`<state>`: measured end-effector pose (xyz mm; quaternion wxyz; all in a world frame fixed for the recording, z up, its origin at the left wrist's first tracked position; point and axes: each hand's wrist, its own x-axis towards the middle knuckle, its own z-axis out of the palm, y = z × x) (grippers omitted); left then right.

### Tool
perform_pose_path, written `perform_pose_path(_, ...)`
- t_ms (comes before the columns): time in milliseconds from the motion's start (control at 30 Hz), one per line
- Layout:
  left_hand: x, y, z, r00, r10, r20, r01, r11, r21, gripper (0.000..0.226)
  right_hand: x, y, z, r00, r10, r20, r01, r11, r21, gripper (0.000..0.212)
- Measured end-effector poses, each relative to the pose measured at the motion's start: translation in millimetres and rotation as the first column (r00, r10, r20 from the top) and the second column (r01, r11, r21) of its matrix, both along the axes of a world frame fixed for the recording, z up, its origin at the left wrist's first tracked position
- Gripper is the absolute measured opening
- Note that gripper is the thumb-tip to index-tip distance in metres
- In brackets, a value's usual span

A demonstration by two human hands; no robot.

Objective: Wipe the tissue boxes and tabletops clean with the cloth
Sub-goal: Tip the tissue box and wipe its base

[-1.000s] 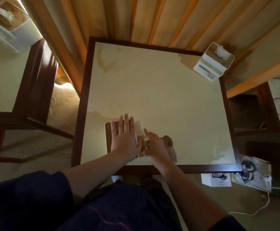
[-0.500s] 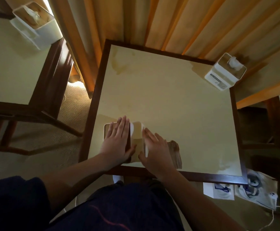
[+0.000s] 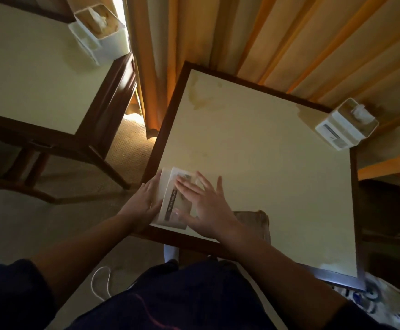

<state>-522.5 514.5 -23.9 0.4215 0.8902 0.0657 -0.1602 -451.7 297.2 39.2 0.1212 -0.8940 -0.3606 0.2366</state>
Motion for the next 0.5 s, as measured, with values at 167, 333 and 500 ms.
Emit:
perform_pose_path(167, -2, -7, 14, 0.99, 0.12, 0.07, -0.114, 0.989, -0.092, 0.068, 5, -18, -5, 0.991, -0.129, -0.034, 0.133, 0.972, 0.196, 0.066)
perform_pose_path(333, 8, -15, 29, 0.964, 0.098, 0.249, -0.127, 0.987, 0.102, 0.066, -6, -76, -29, 0.894, -0.439, -0.085, 0.447, 0.887, 0.117, 0.06)
perform_pose_path(500, 21, -43, 31, 0.92, -0.299, 0.252, 0.186, 0.901, 0.391, 0.072, -26, -132, -66, 0.752, -0.647, -0.128, 0.637, 0.763, -0.112, 0.055)
